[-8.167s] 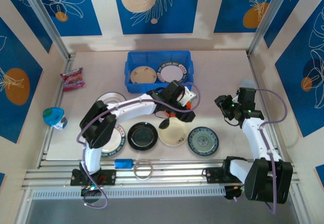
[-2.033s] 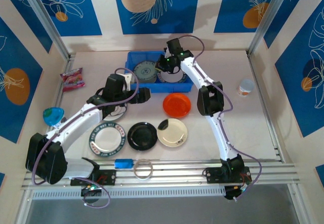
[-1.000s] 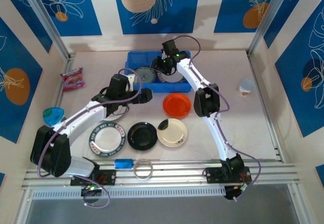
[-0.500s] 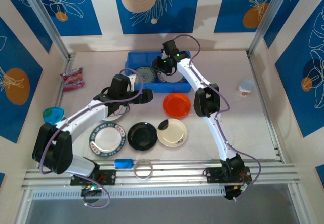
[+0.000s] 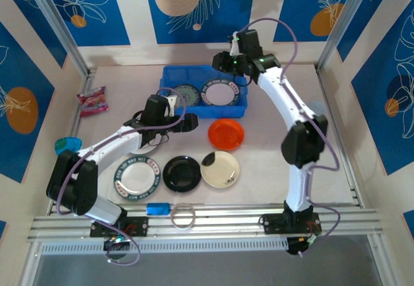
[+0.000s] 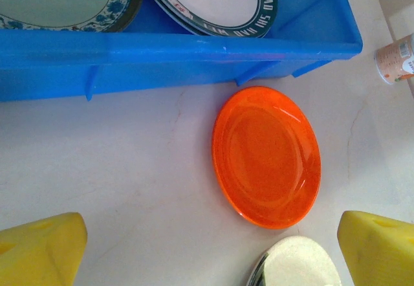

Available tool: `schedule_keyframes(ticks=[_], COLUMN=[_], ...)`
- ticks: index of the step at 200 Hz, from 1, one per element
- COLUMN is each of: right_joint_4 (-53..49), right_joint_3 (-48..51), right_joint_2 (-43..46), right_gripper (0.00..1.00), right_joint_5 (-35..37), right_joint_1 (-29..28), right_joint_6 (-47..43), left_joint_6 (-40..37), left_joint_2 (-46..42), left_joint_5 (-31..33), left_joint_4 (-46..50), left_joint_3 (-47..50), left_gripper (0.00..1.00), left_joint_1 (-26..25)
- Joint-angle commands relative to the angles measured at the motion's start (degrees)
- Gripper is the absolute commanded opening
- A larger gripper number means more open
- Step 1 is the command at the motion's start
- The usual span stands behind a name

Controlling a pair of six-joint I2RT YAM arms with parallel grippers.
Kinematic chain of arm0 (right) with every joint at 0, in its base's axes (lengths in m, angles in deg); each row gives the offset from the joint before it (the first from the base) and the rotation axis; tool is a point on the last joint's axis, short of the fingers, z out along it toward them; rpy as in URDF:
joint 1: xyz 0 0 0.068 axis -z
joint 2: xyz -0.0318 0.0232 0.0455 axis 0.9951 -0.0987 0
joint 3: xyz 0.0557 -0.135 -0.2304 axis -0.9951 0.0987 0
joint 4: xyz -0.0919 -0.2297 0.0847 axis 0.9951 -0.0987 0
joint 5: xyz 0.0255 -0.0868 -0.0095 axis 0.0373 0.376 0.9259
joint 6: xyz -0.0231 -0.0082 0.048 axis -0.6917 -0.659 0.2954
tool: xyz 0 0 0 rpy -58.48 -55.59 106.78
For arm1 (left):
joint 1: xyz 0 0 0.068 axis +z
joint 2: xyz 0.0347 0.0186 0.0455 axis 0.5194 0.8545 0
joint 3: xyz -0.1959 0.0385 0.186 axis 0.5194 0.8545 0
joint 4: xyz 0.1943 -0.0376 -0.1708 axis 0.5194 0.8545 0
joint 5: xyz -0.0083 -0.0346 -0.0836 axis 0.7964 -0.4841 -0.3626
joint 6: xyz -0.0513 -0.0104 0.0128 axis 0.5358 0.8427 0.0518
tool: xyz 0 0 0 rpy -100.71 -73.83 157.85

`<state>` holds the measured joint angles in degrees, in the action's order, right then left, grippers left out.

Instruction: Place the plates into the plastic bin on the countertop

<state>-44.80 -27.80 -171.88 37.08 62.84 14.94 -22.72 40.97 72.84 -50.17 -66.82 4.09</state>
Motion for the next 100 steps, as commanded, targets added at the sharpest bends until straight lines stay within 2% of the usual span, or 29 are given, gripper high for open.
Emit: schedule_keyframes(ticks=[1, 41, 65, 100], right_joint_4=[4.5, 5.4, 4.6, 2.2], right_joint_3=[10.6, 31.4, 42.8, 53.8], right_joint_2=[7.7, 22.8, 30.6, 38.0], right_gripper=[0.43, 0.47, 0.46, 0.45], right_joint_5=[-0.4, -1.1, -0.1, -1.0], right_joint_1=[-0.7, -0.3, -0.5, -0.9], right_joint_6=[-0.6, 1.9, 4.1, 6.3], left_joint_6=[-0.1, -0.7, -2.8, -5.6], left_joint_2=[1.9, 4.2, 5.5, 7.3], left_joint_5=[-2.0, -5.9, -6.6, -7.2], left_joint_4=[-2.1, -3.0, -0.3, 2.2], left_joint_3=[-1.3, -2.1, -3.4, -4.5], left_gripper=[0.99, 0.95, 0.86, 0.73], left_joint_1=[0.5, 0.2, -0.8, -3.0])
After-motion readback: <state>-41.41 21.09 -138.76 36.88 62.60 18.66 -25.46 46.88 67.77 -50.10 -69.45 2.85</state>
